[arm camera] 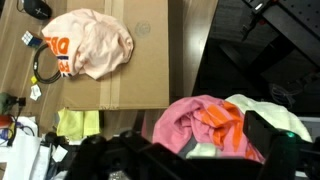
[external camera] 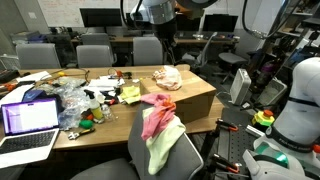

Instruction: Put the green towel, the pink shirt and the peach shirt on the backrest of the chair respectively

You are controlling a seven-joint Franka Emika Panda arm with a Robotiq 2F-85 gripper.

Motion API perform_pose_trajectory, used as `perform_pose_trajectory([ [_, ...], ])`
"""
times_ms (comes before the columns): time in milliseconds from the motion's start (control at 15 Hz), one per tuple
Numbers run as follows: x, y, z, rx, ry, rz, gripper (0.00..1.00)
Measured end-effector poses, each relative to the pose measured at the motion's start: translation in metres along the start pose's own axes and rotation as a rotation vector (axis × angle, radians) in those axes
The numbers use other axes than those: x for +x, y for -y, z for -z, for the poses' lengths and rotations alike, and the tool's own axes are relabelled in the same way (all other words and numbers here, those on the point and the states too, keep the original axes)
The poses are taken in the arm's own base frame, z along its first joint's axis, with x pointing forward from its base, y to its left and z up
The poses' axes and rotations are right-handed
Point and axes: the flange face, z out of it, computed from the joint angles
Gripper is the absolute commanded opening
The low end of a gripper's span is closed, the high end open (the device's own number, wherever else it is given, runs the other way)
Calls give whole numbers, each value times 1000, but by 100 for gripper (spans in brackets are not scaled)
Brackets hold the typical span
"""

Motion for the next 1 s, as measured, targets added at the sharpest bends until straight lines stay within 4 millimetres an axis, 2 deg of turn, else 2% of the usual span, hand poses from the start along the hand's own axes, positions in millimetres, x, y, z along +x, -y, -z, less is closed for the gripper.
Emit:
perform_pose_trajectory([
  [467, -75, -85, -56, 123, 43, -266, 100],
  [733, -110, -116, -76, 224, -9, -444, 100],
  [1000, -132, -142, -86, 277, -117, -604, 100],
])
